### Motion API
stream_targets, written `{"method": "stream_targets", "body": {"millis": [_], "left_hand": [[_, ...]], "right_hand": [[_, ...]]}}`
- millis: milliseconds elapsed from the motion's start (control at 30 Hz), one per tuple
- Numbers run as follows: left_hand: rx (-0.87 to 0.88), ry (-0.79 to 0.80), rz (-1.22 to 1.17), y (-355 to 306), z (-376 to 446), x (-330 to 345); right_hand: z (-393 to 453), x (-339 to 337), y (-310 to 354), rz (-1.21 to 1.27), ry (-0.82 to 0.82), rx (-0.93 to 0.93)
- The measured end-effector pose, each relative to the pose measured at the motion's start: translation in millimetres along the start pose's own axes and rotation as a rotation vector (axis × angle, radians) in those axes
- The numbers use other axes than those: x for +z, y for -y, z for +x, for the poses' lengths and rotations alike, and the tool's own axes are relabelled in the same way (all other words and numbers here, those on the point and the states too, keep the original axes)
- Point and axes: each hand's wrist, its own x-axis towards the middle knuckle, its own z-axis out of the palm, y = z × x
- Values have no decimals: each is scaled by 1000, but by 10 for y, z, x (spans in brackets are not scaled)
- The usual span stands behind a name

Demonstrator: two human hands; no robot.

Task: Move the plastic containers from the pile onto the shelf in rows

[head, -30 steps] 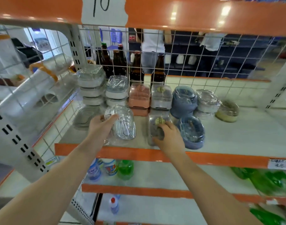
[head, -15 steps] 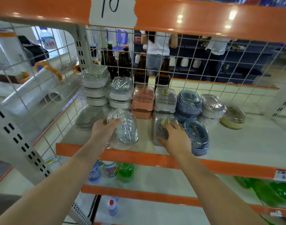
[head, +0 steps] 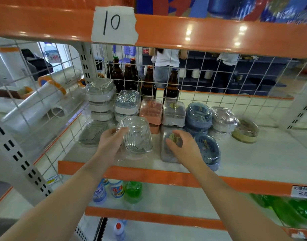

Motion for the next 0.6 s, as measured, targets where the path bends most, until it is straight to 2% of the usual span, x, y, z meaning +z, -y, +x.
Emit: {"method": "stream_targets", "body": {"millis": [100,167,333,600], "left_hand": [[5,31,-56,4,-10,42],[30,62,-75,9,-32,67],[66,56,-30,19,-57,86],[101,-140,70,145,91,-150]], "right_hand": [[-22,20,174,267,221,112],[-63,65,255,362,312,136],[-76,175,340,484,287,166],[7,299,343,399,153,135]]}}
